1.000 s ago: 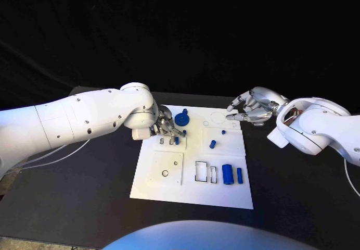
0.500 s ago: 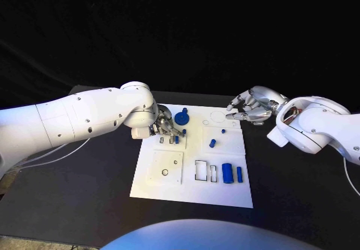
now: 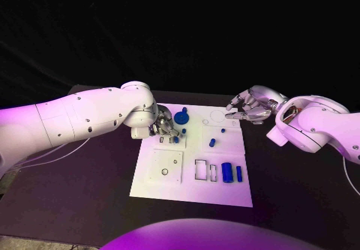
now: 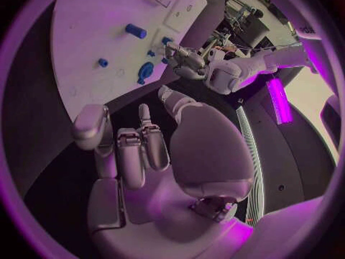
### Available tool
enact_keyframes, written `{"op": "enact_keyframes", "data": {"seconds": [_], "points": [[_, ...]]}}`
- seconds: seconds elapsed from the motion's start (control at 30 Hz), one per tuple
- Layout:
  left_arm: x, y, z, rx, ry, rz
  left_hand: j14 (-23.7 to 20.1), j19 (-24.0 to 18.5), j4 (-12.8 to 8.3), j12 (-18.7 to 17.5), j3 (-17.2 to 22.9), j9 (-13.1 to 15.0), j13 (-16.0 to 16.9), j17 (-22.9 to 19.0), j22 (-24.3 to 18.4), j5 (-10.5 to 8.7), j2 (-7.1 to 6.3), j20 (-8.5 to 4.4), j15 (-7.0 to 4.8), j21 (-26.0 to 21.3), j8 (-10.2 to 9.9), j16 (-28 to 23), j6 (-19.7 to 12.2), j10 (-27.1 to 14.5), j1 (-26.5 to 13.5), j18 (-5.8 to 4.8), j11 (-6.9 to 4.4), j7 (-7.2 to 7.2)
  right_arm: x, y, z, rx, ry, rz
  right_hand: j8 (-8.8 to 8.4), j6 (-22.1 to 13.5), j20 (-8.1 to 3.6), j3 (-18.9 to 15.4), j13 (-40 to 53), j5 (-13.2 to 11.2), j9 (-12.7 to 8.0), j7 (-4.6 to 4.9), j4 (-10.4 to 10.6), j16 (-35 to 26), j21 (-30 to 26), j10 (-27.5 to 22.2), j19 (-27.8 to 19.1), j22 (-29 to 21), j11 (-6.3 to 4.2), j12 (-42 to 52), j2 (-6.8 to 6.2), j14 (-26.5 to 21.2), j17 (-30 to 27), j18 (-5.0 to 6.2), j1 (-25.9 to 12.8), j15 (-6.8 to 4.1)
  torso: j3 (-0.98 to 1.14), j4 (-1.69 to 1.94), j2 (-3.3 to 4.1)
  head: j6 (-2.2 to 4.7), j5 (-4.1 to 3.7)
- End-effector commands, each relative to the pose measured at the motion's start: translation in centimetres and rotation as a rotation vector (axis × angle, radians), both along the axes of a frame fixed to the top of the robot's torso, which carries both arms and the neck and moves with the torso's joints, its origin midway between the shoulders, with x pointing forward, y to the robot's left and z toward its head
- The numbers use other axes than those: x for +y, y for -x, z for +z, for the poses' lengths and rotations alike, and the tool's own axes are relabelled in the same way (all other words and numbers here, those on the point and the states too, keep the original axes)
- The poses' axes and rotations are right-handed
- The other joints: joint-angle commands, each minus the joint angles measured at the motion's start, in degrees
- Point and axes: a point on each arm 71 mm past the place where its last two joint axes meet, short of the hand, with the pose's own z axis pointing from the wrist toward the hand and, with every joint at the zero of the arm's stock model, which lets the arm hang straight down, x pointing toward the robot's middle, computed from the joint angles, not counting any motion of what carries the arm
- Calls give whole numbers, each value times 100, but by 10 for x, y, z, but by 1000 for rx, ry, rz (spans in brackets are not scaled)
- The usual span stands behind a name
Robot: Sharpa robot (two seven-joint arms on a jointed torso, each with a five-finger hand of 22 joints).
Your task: Assemble the parts on the task board
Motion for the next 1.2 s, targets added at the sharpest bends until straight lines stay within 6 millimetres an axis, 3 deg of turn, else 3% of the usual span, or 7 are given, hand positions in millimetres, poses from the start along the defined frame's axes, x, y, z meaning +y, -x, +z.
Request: {"op": "enact_keyframes", "data": {"seconds": [0.03, 0.37, 0.47, 0.6, 0.9, 1.07, 1.2], "points": [[-3, 2, 0, 21, 3, -21, 607, 30, 22, -22, -162, -1, 3, 1509, 636, 24, -50, -49, -40, -21, 20, 21, -43, 100, -28, -40, -138, -4, 2, 1, -1, 5, 13, 17, 37, -17, -8, -2, 470, 37, 8, 10, 22, 23, -19, -30, -34, -9, -7, -34, -18, 597, 1508, 35, -40, -8, 2, 1, 0, -2, -2], [-4, 2, 0, 16, 10, -12, 607, 32, 1, -39, -80, 19, -7, 1509, 644, 94, 32, -65, -64, -24, 98, 21, -14, 91, 104, -40, -172, -49, 2, 0, -1, 8, 14, 20, 37, -17, -8, -2, 470, 37, 8, 10, 22, 23, -19, -30, -34, -9, -7, -34, -18, 597, 1508, 35, -40, -8, 1, 1, 1, -9, -7], [-4, 2, 0, 16, 13, -9, 607, 28, 5, -54, -15, 23, -14, 1509, 644, -91, 74, -83, -79, -32, 133, 21, -41, 83, 253, -39, -186, -62, 2, 0, -1, 8, 15, 20, 37, -17, -8, -2, 470, 37, 8, 10, 22, 23, -19, -30, -34, -9, -7, -34, -18, 597, 1508, 35, -40, -8, 0, -1, 2, -11, -8], [-4, 2, 0, 16, 15, -7, 607, 29, 2, -62, 88, 20, -11, 1509, 649, -196, 123, -96, -91, -35, 157, 21, -64, 81, 421, -40, -198, -74, 2, 0, -1, 9, 16, 21, 37, -17, -8, -2, 470, 37, 8, 10, 22, 23, -19, -30, -34, -9, -7, -34, -18, 597, 1508, 35, -40, -8, 0, 0, 6, -16, -8], [-5, 2, 0, 17, 16, -7, 607, 31, -1, -75, 225, 21, -15, 1509, 658, -293, 159, -107, -102, -37, 194, 21, -68, 75, 578, -40, -214, -91, 3, 0, -2, 12, 17, 23, 49, -17, -8, 6, 472, 41, 18, 8, 26, 23, -28, -28, -36, -12, -9, -32, -19, 597, 1508, 36, -32, -10, 1, 1, 0, -36, -15], [-5, 1, 0, 18, 16, -7, 607, 30, 15, -84, 500, 7, -2, 1509, 667, -777, 164, -124, -112, -45, 228, 21, -103, 76, 729, -41, -224, -94, 3, 0, -2, 14, 18, 24, 49, -17, -8, 6, 472, 41, 18, 8, 26, 23, -28, -28, -36, -12, -9, -32, -19, 597, 1508, 36, -32, -10, 0, 0, 0, -39, -16], [-5, 1, 0, 19, 14, -6, 607, 31, 16, -88, 553, 2, -4, 1509, 670, -845, 164, -124, -114, -45, 232, 21, -107, 74, 733, -41, -222, -96, 3, 0, -2, 15, 18, 25, 49, -17, -8, 6, 472, 41, 18, 8, 26, 23, -28, -28, -36, -12, -9, -32, -19, 597, 1508, 36, -32, -10, 0, -2, 0, -47, -22]]}}
